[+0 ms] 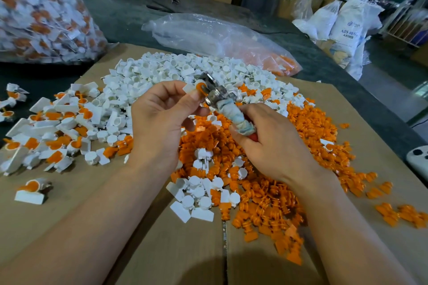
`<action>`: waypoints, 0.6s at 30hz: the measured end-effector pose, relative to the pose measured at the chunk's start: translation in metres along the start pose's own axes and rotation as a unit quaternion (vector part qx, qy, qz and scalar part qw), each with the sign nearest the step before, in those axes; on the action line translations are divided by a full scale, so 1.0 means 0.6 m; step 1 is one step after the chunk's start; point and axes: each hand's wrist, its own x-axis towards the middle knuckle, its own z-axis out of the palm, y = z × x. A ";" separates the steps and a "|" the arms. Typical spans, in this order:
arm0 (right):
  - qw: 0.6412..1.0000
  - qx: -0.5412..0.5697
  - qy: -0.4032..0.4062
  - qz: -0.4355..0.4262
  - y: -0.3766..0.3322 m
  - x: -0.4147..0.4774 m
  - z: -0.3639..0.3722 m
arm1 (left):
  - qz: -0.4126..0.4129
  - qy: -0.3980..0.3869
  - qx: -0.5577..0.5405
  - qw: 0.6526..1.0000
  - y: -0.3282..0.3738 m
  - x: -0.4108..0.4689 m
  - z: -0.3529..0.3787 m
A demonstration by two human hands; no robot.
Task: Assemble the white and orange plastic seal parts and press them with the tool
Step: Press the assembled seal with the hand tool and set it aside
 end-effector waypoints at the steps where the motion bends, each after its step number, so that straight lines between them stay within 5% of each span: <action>1: 1.000 0.000 0.000 -0.001 0.000 0.000 0.000 | 0.000 -0.001 0.000 1.000 0.000 0.000 0.000; 18: 0.998 0.058 -0.034 -0.018 -0.004 -0.004 -0.005 | 0.004 -0.023 -0.009 1.000 -0.003 0.001 -0.002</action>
